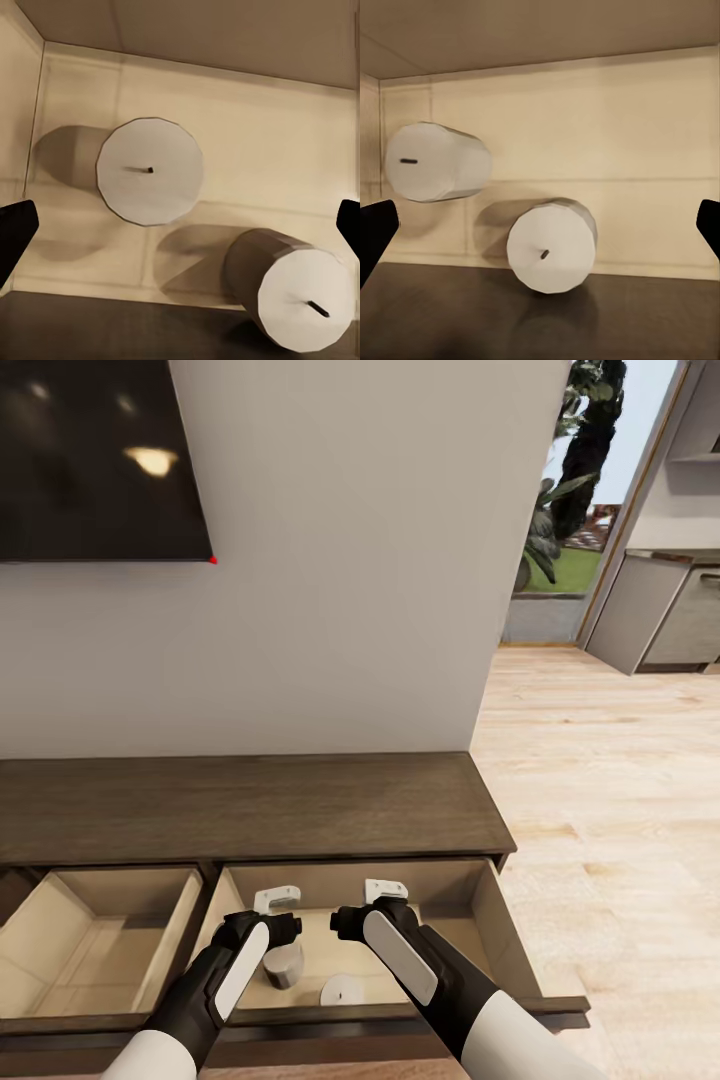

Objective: Place each of the two pumpkins and all three candles from the living room inside a cabinet in the living room (use any cabinet), then make sure every cabinet is closed, and position the cauldron so it is next to a table in the living room.

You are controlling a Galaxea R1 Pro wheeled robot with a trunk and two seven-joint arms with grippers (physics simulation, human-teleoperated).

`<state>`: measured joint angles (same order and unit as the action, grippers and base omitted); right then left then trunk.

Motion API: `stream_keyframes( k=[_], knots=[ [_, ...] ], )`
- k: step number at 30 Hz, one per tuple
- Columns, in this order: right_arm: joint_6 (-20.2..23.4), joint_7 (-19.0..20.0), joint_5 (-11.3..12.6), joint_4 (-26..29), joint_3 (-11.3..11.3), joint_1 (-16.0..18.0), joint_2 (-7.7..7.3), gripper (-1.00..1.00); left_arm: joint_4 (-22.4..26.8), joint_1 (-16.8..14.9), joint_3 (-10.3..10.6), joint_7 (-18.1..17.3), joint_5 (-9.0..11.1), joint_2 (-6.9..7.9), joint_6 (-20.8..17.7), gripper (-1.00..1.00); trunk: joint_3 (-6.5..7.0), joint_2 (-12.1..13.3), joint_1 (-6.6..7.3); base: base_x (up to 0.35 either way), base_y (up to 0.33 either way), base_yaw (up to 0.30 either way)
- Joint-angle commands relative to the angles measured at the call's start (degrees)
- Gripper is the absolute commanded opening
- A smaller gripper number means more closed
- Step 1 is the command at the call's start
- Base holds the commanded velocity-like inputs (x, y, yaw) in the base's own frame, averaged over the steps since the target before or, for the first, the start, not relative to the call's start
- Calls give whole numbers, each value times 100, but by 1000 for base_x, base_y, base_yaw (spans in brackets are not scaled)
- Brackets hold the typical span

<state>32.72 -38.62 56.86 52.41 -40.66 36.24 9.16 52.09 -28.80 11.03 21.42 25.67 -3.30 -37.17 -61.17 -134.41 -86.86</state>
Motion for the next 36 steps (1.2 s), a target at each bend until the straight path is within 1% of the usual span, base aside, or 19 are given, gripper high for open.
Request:
stream_keyframes(
  k=[1, 36],
  knots=[
    [6, -45, 48, 6, -12, 5, -2, 100, 10, -3, 12, 55, 61, 4, -12, 100, 13, 39, 23, -1, 0, 0],
    [5, 31, 62, 15, -4, 5, 1, 100, 12, -3, 22, 64, 52, -4, -18, 100, 642, 1443, 792, -15, 0, 0]
  ],
)
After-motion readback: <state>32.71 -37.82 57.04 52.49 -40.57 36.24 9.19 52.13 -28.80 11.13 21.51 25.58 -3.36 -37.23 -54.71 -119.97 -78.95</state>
